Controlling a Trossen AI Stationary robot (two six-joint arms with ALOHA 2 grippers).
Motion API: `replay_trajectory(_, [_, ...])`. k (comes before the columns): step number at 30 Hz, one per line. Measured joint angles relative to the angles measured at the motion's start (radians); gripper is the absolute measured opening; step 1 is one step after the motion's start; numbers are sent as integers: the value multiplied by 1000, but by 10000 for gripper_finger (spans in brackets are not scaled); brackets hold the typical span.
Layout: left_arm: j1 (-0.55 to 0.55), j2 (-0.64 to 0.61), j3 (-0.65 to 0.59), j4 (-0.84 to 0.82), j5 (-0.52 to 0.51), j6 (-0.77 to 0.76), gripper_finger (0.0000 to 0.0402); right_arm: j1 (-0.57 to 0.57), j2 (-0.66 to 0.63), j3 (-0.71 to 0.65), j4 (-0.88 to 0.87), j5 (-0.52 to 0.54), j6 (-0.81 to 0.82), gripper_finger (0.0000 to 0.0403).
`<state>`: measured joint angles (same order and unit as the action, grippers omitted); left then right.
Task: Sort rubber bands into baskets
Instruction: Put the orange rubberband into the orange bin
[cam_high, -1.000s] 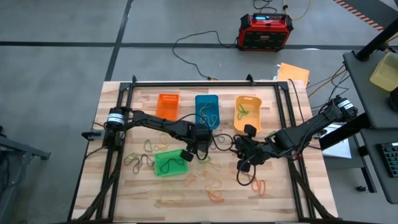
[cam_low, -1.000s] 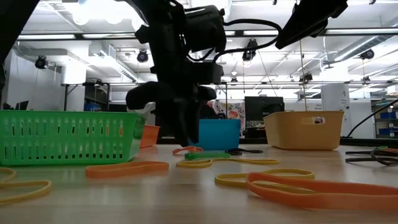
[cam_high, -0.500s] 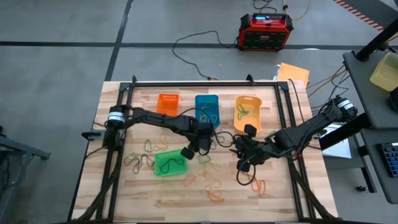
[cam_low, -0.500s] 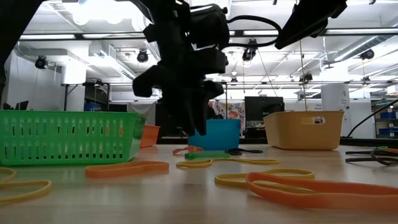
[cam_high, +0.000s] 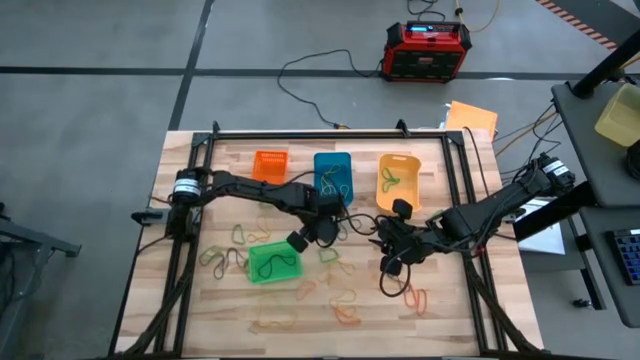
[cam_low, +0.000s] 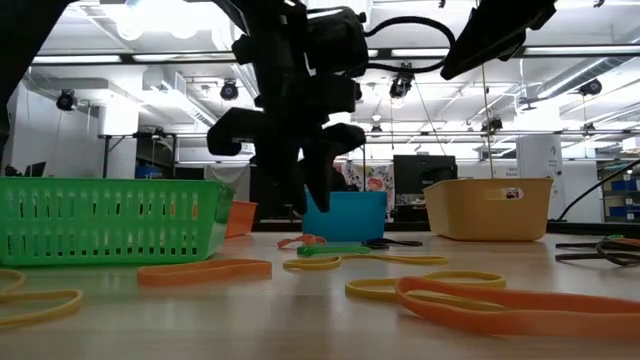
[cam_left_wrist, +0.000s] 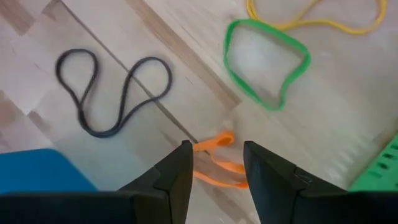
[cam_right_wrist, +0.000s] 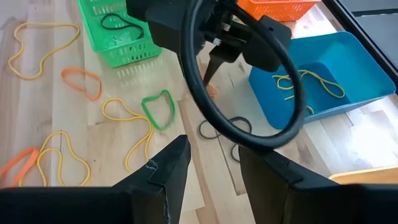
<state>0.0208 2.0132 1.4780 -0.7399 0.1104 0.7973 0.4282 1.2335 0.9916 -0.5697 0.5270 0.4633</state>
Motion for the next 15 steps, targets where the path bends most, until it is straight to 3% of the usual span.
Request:
replay_trajectory(5, [1,0,-18,-34,4,92,127,0,0,0,-1,-1,-1,132])
replay_trajectory(15, [9,0,-31,-7,4,85,127,0,0,0,-2,-1,-1,136])
